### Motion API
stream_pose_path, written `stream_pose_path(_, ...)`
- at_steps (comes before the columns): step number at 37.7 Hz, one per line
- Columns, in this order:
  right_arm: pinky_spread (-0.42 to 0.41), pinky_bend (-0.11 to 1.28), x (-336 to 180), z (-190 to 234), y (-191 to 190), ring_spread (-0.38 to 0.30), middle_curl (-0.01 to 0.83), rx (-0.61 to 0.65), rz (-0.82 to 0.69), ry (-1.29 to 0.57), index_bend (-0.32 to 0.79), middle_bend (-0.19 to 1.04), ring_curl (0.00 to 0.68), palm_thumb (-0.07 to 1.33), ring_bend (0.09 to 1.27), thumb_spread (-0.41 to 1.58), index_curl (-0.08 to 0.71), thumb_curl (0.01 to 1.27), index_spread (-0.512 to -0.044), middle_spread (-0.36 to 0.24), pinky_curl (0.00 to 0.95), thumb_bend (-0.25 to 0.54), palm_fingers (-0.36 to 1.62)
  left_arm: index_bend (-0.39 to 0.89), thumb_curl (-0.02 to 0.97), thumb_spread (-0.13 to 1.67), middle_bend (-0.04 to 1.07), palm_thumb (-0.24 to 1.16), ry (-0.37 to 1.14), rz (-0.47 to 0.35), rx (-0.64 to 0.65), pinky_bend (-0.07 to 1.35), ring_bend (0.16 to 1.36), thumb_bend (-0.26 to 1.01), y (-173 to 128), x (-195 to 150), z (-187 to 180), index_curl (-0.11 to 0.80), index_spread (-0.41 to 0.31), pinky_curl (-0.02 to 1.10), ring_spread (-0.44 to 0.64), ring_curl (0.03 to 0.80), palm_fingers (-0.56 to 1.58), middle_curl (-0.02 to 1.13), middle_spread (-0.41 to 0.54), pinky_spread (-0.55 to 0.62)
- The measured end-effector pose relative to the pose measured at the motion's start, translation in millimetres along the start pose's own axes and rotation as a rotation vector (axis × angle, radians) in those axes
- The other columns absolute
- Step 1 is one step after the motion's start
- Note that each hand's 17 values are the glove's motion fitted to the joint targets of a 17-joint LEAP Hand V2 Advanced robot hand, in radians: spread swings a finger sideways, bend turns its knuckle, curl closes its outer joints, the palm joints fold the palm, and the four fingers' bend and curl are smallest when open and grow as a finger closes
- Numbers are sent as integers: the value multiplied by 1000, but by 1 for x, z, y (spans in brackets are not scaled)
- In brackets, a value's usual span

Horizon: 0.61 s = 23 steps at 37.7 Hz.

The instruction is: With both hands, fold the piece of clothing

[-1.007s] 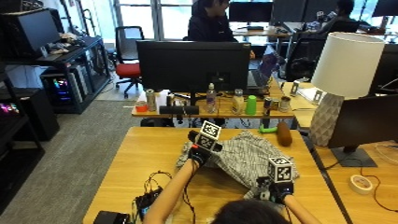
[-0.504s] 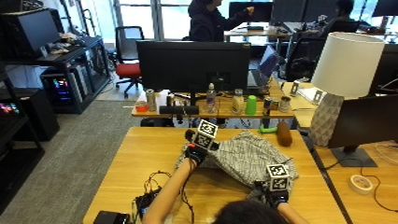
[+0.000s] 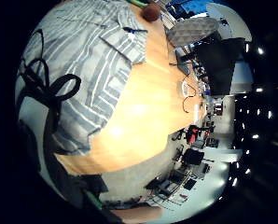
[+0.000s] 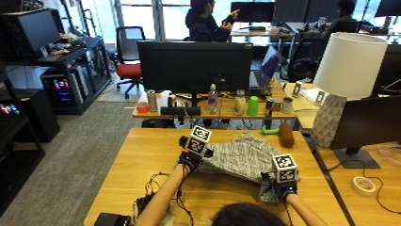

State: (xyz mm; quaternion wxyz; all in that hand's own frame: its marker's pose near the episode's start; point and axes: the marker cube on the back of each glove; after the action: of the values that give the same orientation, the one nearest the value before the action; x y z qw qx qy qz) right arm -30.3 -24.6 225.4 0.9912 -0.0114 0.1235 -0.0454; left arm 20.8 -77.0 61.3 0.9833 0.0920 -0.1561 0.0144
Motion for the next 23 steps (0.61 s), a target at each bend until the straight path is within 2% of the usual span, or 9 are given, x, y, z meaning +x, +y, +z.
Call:
stream_pose_path(12, -314, 642, 4, -83, 14, -223, 455, -177, -91, 134, 150, 402, 432, 1078, 722, 1014, 283, 390, -245, -145, 406, 124, 1323, 214, 225, 1234, 377, 578, 71, 152, -124, 281, 367, -12, 38, -14, 1, 504, -324, 399, -349, 402, 1215, 518, -336, -384)
stream_pose_path(16, -316, 642, 2, -104, 15, -225, 457, -231, -136, 165, 153, 402, 433, 1077, 720, 1008, 298, 384, -248, -149, 408, 101, 1328, 228, 224, 1238, 378, 574, 73, 187, -167, 247, 352, -13, 48, -21, -5, 511, -325, 393, -349, 401, 1210, 521, -335, -371)
stream_pose_path(23, -316, 642, 1, -142, 15, -221, 462, -270, -164, 207, 150, 415, 437, 1086, 717, 1012, 317, 373, -251, -152, 413, 72, 1328, 231, 220, 1245, 380, 568, 88, 226, -172, 211, 330, -13, 52, -28, -19, 517, -326, 389, -350, 402, 1206, 524, -333, -367)
